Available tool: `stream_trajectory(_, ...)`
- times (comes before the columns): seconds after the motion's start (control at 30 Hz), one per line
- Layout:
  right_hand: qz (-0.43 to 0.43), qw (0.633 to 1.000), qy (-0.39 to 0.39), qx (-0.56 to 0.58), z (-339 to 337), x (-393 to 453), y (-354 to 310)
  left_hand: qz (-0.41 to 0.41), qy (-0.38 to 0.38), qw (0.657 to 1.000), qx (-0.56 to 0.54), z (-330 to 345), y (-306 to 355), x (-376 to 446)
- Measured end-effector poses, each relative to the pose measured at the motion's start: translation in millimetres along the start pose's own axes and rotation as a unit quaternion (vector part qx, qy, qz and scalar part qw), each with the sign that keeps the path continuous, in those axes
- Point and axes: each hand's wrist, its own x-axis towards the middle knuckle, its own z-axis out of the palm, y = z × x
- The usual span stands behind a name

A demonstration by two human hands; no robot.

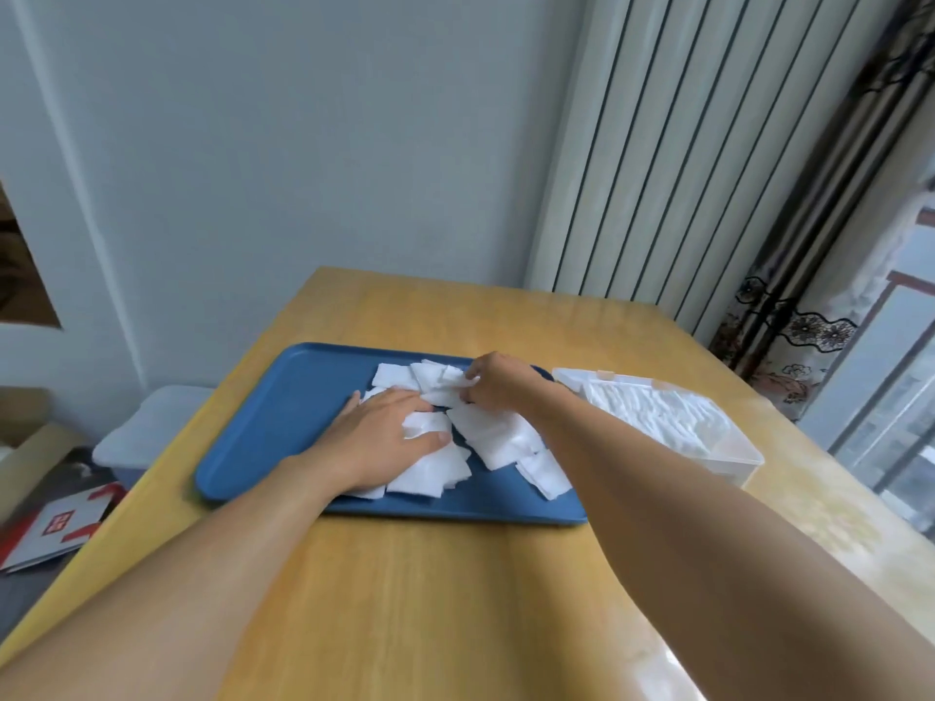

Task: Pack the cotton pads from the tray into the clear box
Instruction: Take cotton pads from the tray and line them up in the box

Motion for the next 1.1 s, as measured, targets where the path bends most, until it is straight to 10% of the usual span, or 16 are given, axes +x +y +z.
stream_trajectory(0.4,0.039,0.966,0.132,0.221,-30,10,-8,-0.073,0.059,0.995,0.017,-1,-5,-5)
stream_trajectory(0.7,0.060,0.979,-0.052,0.190,-2,15,-26,-0.081,0.041,0.996,0.023,-4,-3,-7)
stream_trajectory(0.93,-0.039,0.933,0.079,0.348,-13,-14,-14,-0.086,0.089,0.992,-0.003,-12,-4,-8)
stream_trajectory(1.1,-0.132,0.900,0.113,0.400,-24,-62,8,-0.017,0.203,0.944,-0.261,-27,23,-17)
